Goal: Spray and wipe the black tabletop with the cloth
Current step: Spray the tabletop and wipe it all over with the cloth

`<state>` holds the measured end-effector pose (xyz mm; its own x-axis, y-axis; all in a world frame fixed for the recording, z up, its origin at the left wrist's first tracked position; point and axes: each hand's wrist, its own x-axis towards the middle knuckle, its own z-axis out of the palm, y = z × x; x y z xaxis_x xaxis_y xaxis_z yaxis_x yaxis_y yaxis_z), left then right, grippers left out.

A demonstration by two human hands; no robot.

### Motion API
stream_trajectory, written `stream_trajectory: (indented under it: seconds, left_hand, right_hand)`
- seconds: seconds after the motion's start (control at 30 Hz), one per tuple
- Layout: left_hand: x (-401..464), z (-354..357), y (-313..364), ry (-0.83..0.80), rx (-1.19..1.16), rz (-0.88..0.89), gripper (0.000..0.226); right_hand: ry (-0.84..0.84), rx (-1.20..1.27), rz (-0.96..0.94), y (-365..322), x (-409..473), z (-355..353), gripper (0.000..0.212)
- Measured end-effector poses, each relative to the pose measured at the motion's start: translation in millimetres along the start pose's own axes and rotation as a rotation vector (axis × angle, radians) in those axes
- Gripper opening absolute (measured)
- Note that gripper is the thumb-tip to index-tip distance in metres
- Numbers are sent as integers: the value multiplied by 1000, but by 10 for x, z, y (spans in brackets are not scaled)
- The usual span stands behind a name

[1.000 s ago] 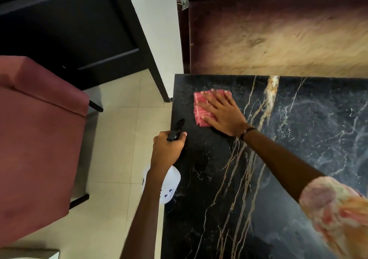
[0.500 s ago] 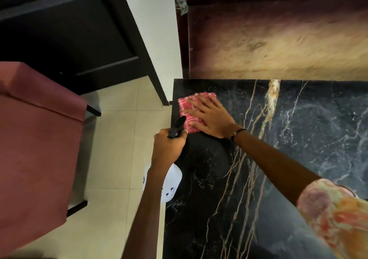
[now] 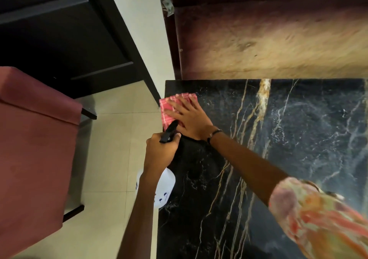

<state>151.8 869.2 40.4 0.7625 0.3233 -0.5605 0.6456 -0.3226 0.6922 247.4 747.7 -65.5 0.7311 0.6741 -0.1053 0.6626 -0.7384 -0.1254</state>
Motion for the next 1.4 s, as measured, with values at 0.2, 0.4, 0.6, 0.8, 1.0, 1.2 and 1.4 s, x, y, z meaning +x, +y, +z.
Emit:
stream_trajectory:
  seconds: [0.2, 0.4, 0.6, 0.8, 1.0, 1.2, 1.4]
  left_hand:
    - [-28, 237, 163, -36, 38, 22, 33]
    - [-126, 524, 306, -46, 54, 50, 26]
    - [-228, 816, 385, -29, 64, 19, 24]
    - [-335, 1053, 449, -74, 56, -18, 19]
    - [-407, 1213, 507, -84, 80, -31, 27]
    - [-498, 1385, 591, -42, 115, 6, 27]
    - [-563, 1459, 601, -85, 105, 10, 22]
  right_hand:
    - [60, -22, 159, 883, -867, -11, 58]
    - [91, 37, 352, 1060, -270, -147, 64]
    - [72, 17, 67, 859, -675, -36, 55]
    - [96, 3, 209, 1711, -1385, -71, 57]
    - [68, 35, 369, 1646, -763, -178, 61]
    - [35, -37, 33, 1344, -1288, -19, 55]
    - [37, 10, 244, 2197, -1871, -98, 63]
